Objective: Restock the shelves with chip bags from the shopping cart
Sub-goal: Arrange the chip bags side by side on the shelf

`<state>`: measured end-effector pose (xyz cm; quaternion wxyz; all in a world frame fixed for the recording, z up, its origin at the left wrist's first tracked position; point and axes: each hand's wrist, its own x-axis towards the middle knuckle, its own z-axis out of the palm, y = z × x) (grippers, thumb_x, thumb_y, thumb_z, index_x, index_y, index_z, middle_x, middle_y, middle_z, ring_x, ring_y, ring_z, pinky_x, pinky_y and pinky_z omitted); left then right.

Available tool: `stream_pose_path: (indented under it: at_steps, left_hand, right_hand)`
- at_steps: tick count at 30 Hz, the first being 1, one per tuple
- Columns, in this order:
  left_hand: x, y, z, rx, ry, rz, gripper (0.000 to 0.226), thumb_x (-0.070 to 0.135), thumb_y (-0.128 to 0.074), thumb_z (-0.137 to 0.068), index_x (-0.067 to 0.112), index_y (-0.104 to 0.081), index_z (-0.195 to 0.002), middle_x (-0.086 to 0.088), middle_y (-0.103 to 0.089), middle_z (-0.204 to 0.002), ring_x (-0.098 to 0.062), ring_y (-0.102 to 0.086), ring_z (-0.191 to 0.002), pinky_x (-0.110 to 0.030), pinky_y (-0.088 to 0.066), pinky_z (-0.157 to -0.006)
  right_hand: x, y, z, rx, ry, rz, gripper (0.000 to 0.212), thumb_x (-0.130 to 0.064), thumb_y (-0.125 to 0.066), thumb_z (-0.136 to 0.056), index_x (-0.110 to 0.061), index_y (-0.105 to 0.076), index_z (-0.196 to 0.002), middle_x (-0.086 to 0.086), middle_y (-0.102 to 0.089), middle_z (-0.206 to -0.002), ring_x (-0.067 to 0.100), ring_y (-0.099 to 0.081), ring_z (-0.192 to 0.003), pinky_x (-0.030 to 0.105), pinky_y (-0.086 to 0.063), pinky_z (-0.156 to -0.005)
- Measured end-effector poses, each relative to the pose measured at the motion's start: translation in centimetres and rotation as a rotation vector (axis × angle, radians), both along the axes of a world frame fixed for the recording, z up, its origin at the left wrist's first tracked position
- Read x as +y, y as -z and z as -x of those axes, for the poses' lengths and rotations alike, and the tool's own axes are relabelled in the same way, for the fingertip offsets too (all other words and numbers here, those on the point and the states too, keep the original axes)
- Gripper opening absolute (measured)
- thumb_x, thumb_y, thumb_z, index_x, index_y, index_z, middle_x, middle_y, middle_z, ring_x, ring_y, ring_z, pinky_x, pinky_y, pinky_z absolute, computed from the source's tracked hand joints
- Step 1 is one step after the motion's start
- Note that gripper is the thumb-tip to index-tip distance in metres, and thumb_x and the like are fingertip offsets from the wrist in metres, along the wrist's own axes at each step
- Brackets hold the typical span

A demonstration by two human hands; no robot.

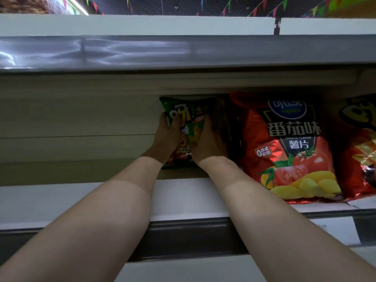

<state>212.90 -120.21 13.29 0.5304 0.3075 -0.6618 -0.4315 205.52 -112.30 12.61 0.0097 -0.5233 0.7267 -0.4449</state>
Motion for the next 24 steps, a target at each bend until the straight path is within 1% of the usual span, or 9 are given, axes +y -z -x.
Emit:
stream_pose_path:
  at_steps: [1,2,4,5,7,10,14,20,24]
  left_hand:
    - [0.0,0.0,-0.1,-0.002,-0.011,0.002,0.060,0.039,-0.039,-0.103,0.018,-0.014,-0.154,-0.006,-0.046,-0.140,-0.016,-0.051,-0.118,-0.020,-0.047,-0.083]
    - [-0.1,0.0,-0.2,0.003,-0.031,-0.002,0.063,0.043,-0.041,-0.102,0.018,-0.015,-0.153,-0.007,-0.046,-0.138,-0.018,-0.051,-0.118,-0.021,-0.049,-0.085]
    - [-0.3,-0.4,-0.6,-0.034,-0.167,0.050,0.069,0.049,-0.044,-0.096,0.019,-0.018,-0.152,-0.013,-0.039,-0.143,-0.027,-0.049,-0.122,-0.036,-0.047,-0.097]
    - [-0.3,-0.6,-0.9,-0.083,-0.269,0.123,0.066,0.046,-0.046,-0.096,0.018,-0.022,-0.151,-0.015,-0.036,-0.142,-0.030,-0.048,-0.121,-0.041,-0.044,-0.101]
    - [0.1,-0.7,-1.4,-0.186,-0.429,0.319,0.059,0.034,-0.052,-0.096,0.018,-0.030,-0.148,-0.016,-0.036,-0.136,-0.032,-0.048,-0.115,-0.044,-0.044,-0.099]
    - [0.5,-0.8,-1.4,-0.300,-0.456,0.496,0.054,0.020,-0.058,-0.091,0.016,-0.041,-0.143,-0.018,-0.040,-0.128,-0.035,-0.052,-0.106,-0.045,-0.048,-0.089]
    - [0.4,-0.3,-1.1,-0.405,-0.388,0.494,0.045,0.017,-0.050,-0.097,0.016,-0.045,-0.142,-0.020,-0.042,-0.124,-0.036,-0.054,-0.099,-0.041,-0.050,-0.086]
    - [1.3,-0.1,-0.9,-0.462,-0.445,0.569,0.040,0.020,-0.049,-0.098,0.015,-0.049,-0.138,-0.019,-0.048,-0.118,-0.036,-0.054,-0.099,-0.040,-0.048,-0.080]
    - [1.6,0.2,-0.7,-0.538,-0.409,0.570,0.041,0.019,-0.049,-0.097,0.017,-0.046,-0.138,-0.017,-0.050,-0.118,-0.035,-0.054,-0.102,-0.040,-0.047,-0.082]
  right_hand:
    - [0.1,0.0,-0.1,0.027,0.016,-0.015,0.086,-0.019,-0.059,-0.095,-0.026,0.003,-0.155,0.012,-0.010,-0.159,0.037,-0.018,-0.145,0.049,-0.026,-0.114]
    - [0.3,0.0,-0.1,0.066,0.040,-0.032,0.084,-0.018,-0.059,-0.095,-0.026,0.000,-0.155,0.012,-0.009,-0.159,0.038,-0.018,-0.144,0.048,-0.028,-0.113]
    - [0.6,-0.1,-0.3,0.194,0.101,-0.045,0.078,-0.016,-0.060,-0.094,-0.023,-0.009,-0.154,0.014,-0.008,-0.157,0.038,-0.016,-0.143,0.046,-0.032,-0.110]
    - [0.7,-0.2,-0.4,0.269,0.124,-0.031,0.074,-0.015,-0.059,-0.094,-0.022,-0.015,-0.153,0.014,-0.008,-0.157,0.037,-0.016,-0.143,0.045,-0.031,-0.110]
    - [0.7,-0.3,-0.5,0.396,0.131,0.014,0.063,-0.016,-0.055,-0.096,-0.020,-0.025,-0.150,0.012,-0.009,-0.157,0.035,-0.015,-0.143,0.044,-0.028,-0.111]
    - [0.0,-0.3,-0.8,0.498,0.082,0.026,0.050,-0.018,-0.051,-0.098,-0.020,-0.038,-0.146,0.011,-0.013,-0.158,0.035,-0.014,-0.143,0.046,-0.026,-0.114]
    - [-0.5,0.0,-0.9,0.510,0.064,-0.020,0.051,-0.019,-0.057,-0.096,-0.020,-0.041,-0.144,0.012,-0.016,-0.156,0.034,-0.014,-0.144,0.044,-0.035,-0.108]
    - [-0.1,0.1,-0.9,0.496,0.063,-0.029,0.049,-0.018,-0.059,-0.094,-0.018,-0.044,-0.140,0.011,-0.015,-0.156,0.033,-0.016,-0.143,0.045,-0.033,-0.111]
    - [-0.1,0.0,-1.1,0.473,0.062,-0.047,0.048,-0.020,-0.057,-0.096,-0.016,-0.043,-0.141,0.011,-0.010,-0.158,0.033,-0.014,-0.144,0.044,-0.032,-0.111]
